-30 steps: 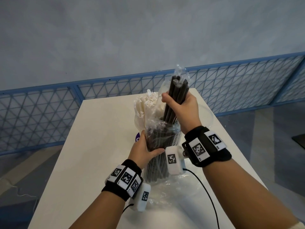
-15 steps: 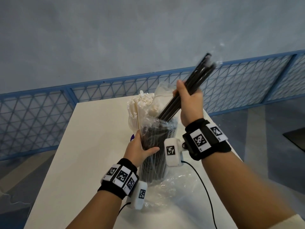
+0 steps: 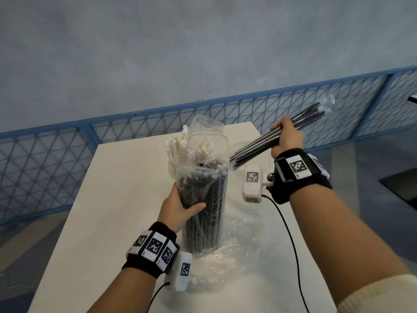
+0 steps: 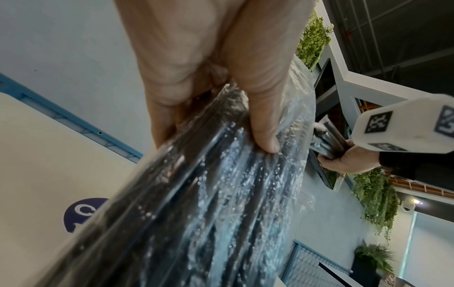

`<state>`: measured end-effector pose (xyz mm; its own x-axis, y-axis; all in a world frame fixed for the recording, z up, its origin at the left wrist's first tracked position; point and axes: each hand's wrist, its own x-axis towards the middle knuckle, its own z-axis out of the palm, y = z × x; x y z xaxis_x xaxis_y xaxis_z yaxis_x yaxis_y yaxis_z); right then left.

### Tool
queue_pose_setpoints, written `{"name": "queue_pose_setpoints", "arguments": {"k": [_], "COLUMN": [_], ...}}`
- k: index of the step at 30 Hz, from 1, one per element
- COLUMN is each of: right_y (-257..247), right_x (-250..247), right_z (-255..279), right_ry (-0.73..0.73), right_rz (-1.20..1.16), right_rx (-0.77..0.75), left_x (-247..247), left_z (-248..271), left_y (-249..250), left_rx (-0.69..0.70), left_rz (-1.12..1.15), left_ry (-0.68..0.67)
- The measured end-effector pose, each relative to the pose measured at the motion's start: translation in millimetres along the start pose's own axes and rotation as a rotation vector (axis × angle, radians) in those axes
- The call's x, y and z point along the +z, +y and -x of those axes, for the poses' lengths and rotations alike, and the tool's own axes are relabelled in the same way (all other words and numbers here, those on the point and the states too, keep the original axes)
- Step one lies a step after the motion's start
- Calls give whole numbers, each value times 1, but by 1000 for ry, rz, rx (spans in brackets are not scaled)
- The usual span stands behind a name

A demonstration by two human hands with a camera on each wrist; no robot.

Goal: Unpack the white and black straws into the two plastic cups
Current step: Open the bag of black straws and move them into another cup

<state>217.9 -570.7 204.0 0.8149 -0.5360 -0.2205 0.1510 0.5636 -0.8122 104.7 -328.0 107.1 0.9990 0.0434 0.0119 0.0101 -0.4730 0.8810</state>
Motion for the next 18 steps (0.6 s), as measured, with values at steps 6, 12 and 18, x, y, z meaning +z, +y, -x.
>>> {"name": "queue_pose_setpoints", "arguments": {"k": [6, 12, 18], "right_y": [0, 38, 51], "right_x": [3, -1, -7], "right_z": [-7, 4, 8], "right_ry": [19, -224, -366], "right_rz": [47, 312, 500], "right_rx": [-278, -293, -302], "left_x": [1, 3, 3], "left_z": [-1, -2, -1], "left_y": [1, 2, 5], "left_rx": [-8, -9, -17], "left_rz": [-9, -29, -45], "left_ry": [7, 2, 10]}}
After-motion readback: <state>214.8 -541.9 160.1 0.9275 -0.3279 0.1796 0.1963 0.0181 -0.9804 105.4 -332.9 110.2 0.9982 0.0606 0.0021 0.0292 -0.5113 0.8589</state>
